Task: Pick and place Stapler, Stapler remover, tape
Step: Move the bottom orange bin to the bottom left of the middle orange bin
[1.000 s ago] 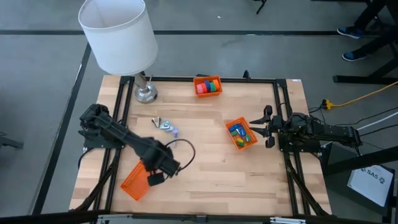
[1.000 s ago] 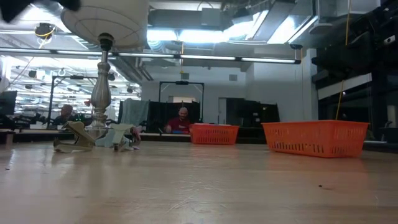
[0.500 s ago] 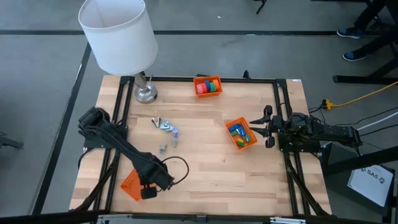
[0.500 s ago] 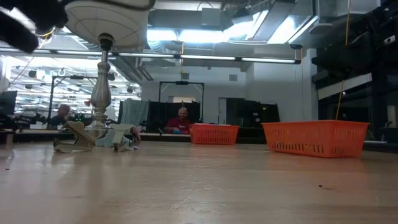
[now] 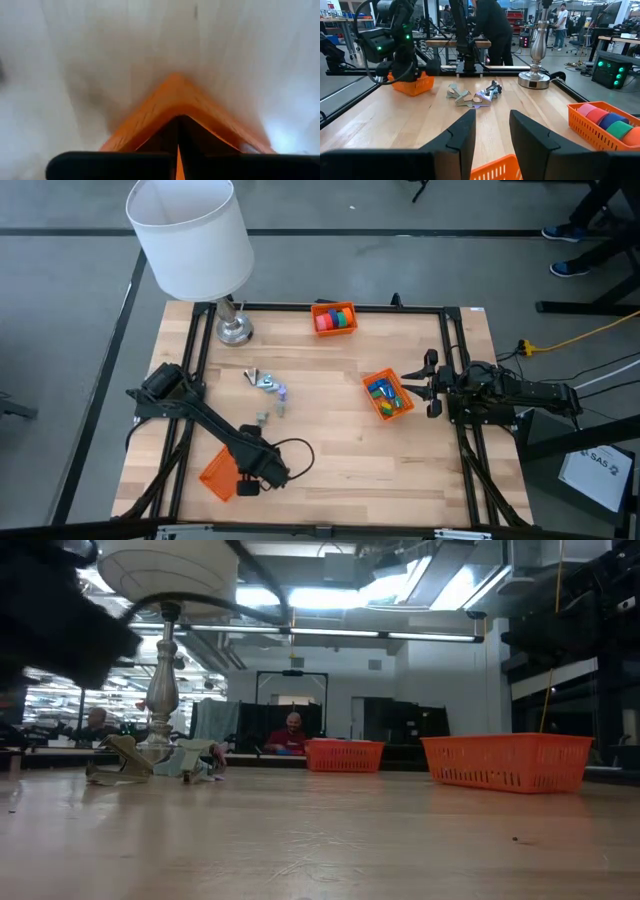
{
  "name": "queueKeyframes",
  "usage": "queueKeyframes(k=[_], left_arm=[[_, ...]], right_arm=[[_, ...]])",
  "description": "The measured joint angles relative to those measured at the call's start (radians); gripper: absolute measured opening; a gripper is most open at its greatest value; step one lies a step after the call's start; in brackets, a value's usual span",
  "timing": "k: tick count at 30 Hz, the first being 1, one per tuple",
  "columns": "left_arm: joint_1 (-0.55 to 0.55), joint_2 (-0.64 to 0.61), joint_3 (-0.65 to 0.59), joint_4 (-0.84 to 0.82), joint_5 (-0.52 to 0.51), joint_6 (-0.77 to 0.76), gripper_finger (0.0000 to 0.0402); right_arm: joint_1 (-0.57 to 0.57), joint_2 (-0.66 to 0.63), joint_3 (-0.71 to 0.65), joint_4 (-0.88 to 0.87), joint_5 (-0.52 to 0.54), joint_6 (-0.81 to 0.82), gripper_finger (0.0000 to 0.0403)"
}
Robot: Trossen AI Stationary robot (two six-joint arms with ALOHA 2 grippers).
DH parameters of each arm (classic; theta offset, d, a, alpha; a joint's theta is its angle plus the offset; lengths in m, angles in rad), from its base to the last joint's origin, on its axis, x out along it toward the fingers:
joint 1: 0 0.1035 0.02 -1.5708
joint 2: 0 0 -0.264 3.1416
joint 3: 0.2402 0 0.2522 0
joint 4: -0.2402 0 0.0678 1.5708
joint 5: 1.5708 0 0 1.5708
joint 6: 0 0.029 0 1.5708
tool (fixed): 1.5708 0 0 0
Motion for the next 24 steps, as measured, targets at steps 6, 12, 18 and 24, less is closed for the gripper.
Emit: queueKeyframes(k=[6, 12, 18, 24], left_arm=[[0.051, 0.013, 0.000, 0.139, -0.112, 0.091, 0.0002], [0.120, 0.013, 0.000, 0.307, -0.250, 0.222, 0.0003], [0.193, 0.013, 0.000, 0.491, -0.288, 0.380, 0.0001], [0.269, 0.013, 0.000, 0.684, -0.350, 0.508, 0.0002]], right_arm=[[0.000, 0.000, 0.000, 0.000, 0.000, 0.000, 0.0124], [0.000, 0.000, 0.000, 0.000, 0.000, 0.000, 0.0124], [0.000, 0.000, 0.000, 0.000, 0.000, 0.000, 0.0124], [0.000, 0.000, 0.000, 0.000, 0.000, 0.000, 0.0124]])
